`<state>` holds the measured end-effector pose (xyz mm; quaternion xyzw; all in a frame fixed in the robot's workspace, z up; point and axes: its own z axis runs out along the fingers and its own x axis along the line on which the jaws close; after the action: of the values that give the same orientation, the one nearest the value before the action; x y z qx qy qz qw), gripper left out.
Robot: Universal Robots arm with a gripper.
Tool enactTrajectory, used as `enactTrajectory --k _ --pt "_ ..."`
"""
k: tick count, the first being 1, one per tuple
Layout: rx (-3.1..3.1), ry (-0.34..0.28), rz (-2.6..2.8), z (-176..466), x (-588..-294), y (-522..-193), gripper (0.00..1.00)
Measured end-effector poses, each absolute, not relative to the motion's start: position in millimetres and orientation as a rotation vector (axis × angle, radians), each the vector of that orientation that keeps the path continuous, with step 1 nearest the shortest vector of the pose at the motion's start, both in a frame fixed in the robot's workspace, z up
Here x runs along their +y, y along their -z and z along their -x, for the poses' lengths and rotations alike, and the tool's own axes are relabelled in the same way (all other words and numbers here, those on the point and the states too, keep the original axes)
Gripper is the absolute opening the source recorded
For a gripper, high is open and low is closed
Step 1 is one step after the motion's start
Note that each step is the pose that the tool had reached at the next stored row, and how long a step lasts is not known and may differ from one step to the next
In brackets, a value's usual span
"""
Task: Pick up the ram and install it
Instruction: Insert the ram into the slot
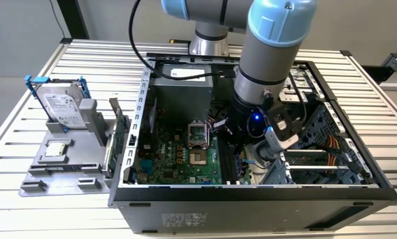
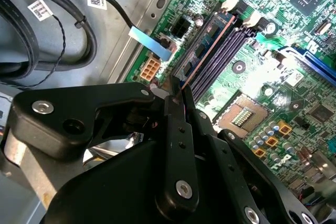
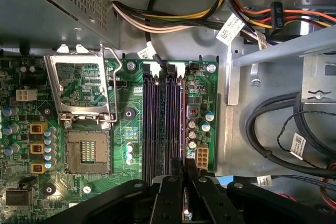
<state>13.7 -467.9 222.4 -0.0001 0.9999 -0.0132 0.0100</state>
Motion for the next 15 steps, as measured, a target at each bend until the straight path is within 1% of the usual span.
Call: enactTrajectory --k 15 --pt "3.121 0.043 0.000 -11.6 -465.7 -219.8 0.00"
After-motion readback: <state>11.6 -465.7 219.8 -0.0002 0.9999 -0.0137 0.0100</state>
